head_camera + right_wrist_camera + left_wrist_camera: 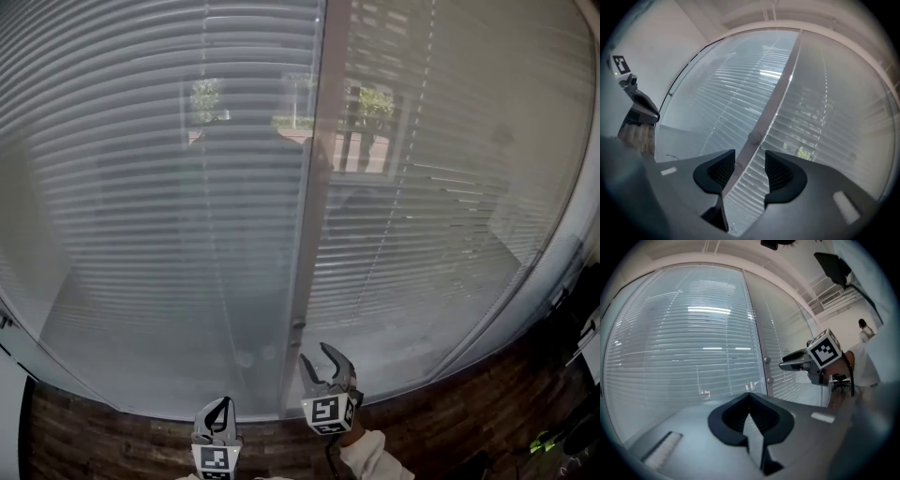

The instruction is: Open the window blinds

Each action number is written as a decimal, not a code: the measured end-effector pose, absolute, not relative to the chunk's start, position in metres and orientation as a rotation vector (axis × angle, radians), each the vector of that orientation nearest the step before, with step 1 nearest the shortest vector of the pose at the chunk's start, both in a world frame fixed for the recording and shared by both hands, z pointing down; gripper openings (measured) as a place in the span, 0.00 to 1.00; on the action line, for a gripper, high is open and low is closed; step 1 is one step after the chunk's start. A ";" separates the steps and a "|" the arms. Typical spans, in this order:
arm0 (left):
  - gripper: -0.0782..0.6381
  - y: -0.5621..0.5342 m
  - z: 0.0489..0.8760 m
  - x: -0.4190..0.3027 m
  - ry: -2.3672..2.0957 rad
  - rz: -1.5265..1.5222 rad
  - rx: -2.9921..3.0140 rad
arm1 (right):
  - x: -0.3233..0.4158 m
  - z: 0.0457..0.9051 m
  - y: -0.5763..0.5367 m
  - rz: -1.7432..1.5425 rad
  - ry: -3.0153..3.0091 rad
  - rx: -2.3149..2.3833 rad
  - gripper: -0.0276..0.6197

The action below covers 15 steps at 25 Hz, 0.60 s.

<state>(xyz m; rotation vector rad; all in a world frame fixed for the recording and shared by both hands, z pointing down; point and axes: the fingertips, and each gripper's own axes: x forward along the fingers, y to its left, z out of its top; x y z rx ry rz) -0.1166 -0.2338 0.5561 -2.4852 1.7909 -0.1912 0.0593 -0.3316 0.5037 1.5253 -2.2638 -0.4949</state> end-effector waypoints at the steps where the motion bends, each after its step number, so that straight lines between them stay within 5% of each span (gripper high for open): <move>1: 0.11 -0.234 0.556 -0.116 1.791 -0.187 -2.489 | 0.057 0.503 -0.334 -0.522 -2.247 1.507 0.34; 15: 0.11 -0.230 0.564 -0.119 1.794 -0.181 -2.504 | 0.035 0.492 -0.374 -1.017 -1.805 1.218 0.37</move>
